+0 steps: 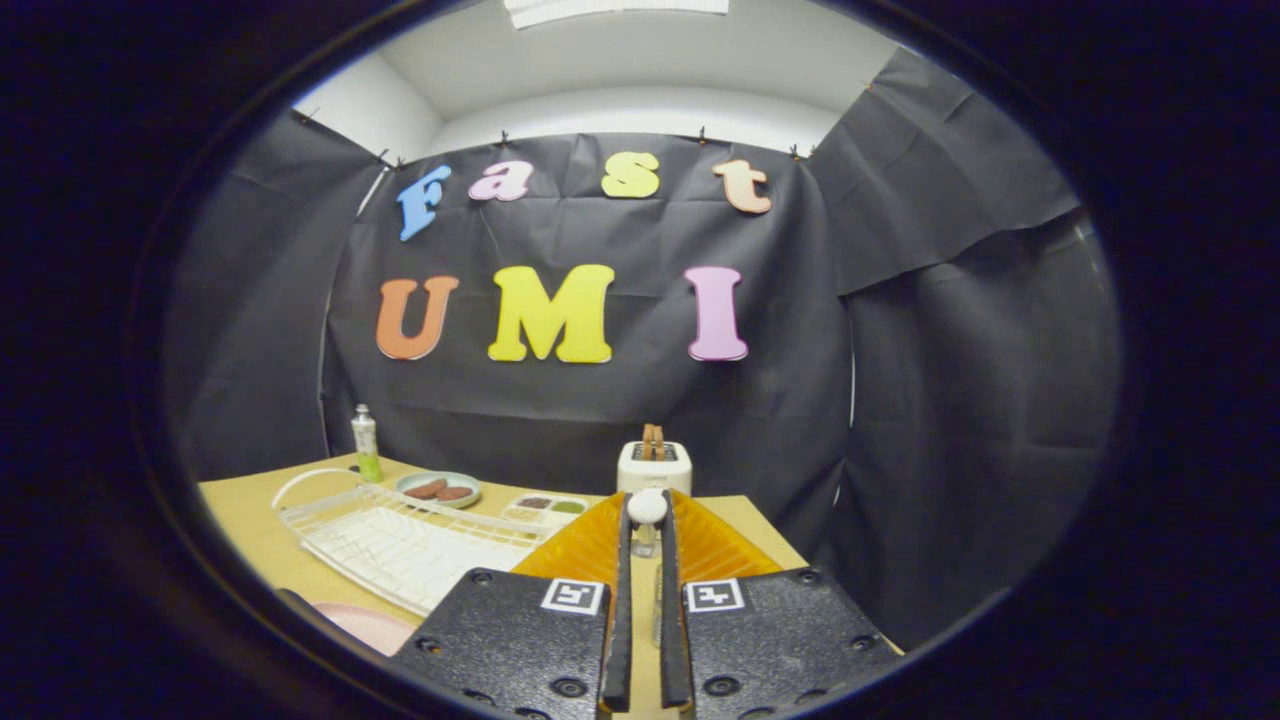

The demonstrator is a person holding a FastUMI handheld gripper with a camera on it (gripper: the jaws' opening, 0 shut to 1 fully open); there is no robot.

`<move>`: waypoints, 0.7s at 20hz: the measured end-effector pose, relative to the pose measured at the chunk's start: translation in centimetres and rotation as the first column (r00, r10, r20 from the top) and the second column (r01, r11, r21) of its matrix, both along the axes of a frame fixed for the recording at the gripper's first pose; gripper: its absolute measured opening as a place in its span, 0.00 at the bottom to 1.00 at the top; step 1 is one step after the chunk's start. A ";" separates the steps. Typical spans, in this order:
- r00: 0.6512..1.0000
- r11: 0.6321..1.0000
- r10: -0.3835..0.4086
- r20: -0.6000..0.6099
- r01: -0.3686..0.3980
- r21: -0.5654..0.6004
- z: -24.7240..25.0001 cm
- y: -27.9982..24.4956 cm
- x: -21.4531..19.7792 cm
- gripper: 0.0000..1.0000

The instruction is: Take the plate from the dish rack, then take the spoon from the basket and place it into the plate.

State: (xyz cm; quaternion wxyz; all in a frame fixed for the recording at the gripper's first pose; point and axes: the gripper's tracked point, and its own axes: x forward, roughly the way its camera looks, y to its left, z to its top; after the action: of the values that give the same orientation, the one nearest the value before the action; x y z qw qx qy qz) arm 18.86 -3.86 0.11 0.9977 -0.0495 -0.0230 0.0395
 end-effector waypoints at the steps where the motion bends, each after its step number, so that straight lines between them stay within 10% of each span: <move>1: 1.000 1.000 0.028 0.008 -0.028 0.010 -0.1 1.1 -1.4 0.17; 14: 0.917 0.939 0.341 -0.206 -0.345 0.018 -13.1 18.0 -12.4 0.16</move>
State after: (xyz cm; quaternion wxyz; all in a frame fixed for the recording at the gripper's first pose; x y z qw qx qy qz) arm 6.48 14.19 -13.02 0.9719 -0.0495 0.0725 0.2186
